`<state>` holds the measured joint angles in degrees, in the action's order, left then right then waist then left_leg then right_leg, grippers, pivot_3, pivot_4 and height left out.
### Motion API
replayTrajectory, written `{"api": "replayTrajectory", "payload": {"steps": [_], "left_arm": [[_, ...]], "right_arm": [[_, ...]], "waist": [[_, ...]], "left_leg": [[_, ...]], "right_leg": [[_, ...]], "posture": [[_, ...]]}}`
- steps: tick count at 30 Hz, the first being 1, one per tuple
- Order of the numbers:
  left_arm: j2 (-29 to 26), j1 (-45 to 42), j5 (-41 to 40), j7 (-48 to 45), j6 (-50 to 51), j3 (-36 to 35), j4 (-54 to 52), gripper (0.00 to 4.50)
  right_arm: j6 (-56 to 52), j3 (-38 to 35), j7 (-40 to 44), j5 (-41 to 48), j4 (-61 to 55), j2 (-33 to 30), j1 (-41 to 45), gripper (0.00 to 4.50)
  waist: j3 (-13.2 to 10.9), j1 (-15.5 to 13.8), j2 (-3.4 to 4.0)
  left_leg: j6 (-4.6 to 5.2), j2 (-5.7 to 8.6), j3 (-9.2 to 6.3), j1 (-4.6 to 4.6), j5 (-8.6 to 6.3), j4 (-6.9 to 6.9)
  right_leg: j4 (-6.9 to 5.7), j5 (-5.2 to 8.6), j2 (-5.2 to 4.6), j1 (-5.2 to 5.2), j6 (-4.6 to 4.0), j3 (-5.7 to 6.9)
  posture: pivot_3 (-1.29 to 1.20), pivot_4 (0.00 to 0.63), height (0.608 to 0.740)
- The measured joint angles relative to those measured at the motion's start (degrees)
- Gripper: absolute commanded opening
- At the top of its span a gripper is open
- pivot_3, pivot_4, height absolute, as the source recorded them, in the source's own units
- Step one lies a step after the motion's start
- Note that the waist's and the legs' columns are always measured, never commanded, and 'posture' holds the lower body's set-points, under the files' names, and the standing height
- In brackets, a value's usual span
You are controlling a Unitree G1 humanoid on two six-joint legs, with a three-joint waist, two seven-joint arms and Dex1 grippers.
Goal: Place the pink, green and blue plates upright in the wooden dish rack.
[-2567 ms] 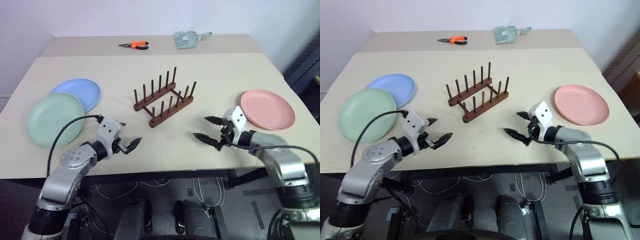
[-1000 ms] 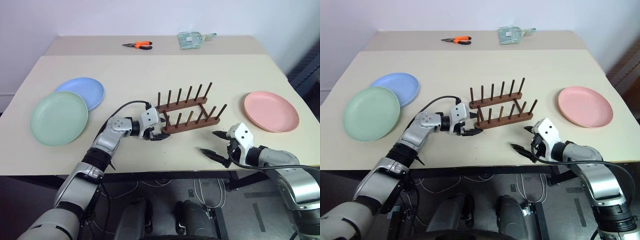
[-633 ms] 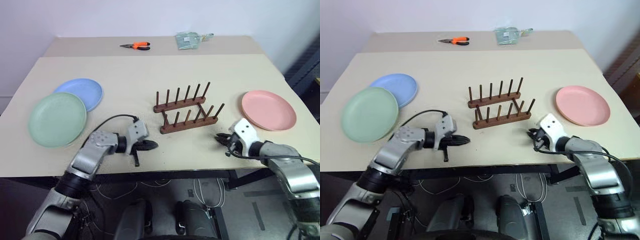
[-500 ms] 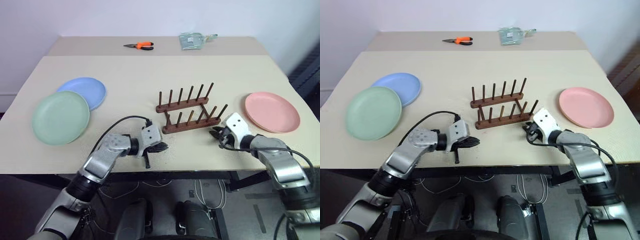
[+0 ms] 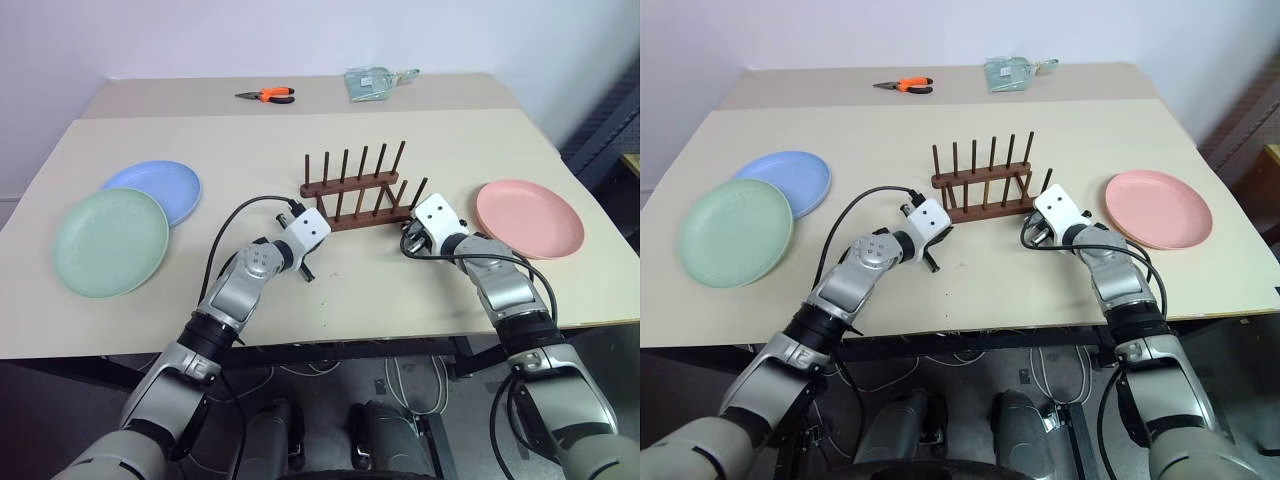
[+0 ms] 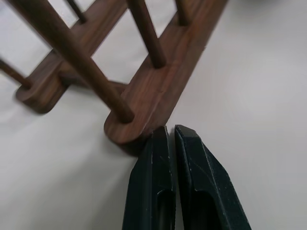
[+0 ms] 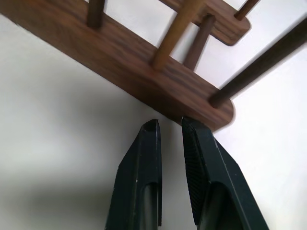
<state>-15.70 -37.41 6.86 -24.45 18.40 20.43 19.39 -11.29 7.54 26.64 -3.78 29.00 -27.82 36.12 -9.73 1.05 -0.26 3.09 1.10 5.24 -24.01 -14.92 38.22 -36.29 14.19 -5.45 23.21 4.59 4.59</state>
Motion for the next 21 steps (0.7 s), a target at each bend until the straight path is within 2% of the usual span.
{"api": "replayTrajectory", "payload": {"steps": [5,8,12,17,21], "left_arm": [[0.15,-1.51,0.17,1.86,-2.6,-1.71,4.11,0.18],[0.14,-0.72,0.17,1.98,-2.6,-2.04,3.11,0.18],[-0.73,2.24,0.25,2.73,-2.3,-3.49,-0.48,0.18],[-2.24,6.32,0.15,1.89,-0.07,-4.64,-6.4,0.18],[-5.03,11.52,-3.56,-7.65,-0.18,-4.08,-14.83,0.18]], "right_arm": [[1.84,-0.22,0.26,-0.39,1.43,-0.17,0.36,0.71],[1.34,-1.19,3.07,0.22,-4.06,-3.27,-3.56,1.51],[-2.42,-6.53,4.54,0.84,-14.24,-11.26,-11.14,3.37],[-5.54,-13.91,5.78,0.66,-20.65,-20.61,-20.61,3.37],[-3.98,-12.84,5.19,-0.89,-15.73,-20.59,-21.52,3.37]], "waist": [[0.0,-0.06,0.01],[0.0,-0.27,0.02],[0.0,-0.3,0.02],[0.05,0.11,0.1],[0.07,0.04,0.17]], "left_leg": [[0.0,-0.01,0.01,0.0,0.0,-0.02],[0.0,0.0,0.02,-0.02,-0.01,-0.04],[-0.01,-0.01,0.02,-0.02,-0.03,-0.07],[-0.08,-0.06,0.06,0.12,-0.03,-0.21],[-0.09,-0.06,0.13,0.13,-0.03,-0.22]], "right_leg": [[0.0,0.0,-0.01,0.0,0.01,0.0],[0.05,0.02,-0.02,0.01,0.03,0.0],[0.1,0.03,-0.07,0.02,0.05,0.0],[0.1,0.04,-0.07,0.0,0.03,-0.02],[0.12,0.04,-0.14,0.01,0.02,-0.02]], "posture": [[0.0,0.15,0.74],[0.0,0.15,0.74],[0.0,0.15,0.74],[0.0,0.15,0.74],[0.0,0.15,0.74]]}}
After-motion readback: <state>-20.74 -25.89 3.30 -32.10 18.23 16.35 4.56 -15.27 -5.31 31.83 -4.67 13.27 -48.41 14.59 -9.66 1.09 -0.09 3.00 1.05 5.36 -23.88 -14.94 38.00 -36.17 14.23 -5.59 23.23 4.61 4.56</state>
